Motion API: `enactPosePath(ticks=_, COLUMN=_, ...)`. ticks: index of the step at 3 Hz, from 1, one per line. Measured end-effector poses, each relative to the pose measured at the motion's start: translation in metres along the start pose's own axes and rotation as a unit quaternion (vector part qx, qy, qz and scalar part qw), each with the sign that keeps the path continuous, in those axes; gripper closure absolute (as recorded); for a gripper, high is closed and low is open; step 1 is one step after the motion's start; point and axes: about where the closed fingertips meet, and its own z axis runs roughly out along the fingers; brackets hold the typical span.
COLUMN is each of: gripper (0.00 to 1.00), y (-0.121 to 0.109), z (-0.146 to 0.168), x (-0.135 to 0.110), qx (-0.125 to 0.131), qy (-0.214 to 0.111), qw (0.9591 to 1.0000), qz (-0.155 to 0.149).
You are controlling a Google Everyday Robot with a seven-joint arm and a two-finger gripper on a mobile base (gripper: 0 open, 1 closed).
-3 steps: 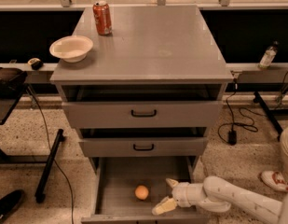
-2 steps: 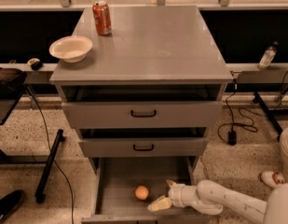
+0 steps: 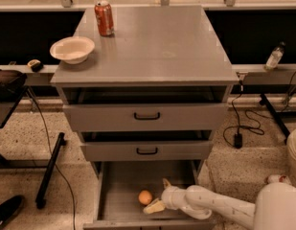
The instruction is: Pick orange from bottom drawer and place on counter
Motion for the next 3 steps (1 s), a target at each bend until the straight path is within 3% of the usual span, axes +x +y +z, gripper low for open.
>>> enactPosePath(ticks=1, gripper=0.00, y=0.001, z=0.016, x=-0.007, qx=0.005, qy=0.011, qw=0.9983, qz=-0.057)
enactPosePath(ticks=2, gripper=0.00, y=-0.002, z=0.032, x=0.004, qx=-0.006, qy=0.004, qw=0.9979, qz=-0.065)
enactPosePath(ticks=3, gripper=0.00, y=-0.009, z=0.042, x=0.017, qx=-0.030, qy=-0.040, qw=0.9978, qz=-0.044)
